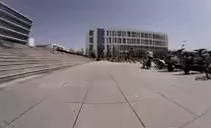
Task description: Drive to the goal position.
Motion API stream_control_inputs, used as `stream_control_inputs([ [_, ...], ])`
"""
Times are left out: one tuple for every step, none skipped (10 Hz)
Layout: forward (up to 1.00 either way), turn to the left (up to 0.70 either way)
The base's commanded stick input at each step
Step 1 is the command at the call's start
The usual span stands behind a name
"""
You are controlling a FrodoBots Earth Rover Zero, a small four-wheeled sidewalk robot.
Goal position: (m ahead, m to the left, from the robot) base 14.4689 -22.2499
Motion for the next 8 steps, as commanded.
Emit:
stream_control_inputs([
  [1.00, 0.00],
  [1.00, 0.00],
  [1.00, 0.00],
  [1.00, 0.00],
  [1.00, 0.00],
  [1.00, 0.00],
  [1.00, 0.00],
  [1.00, 0.00],
])
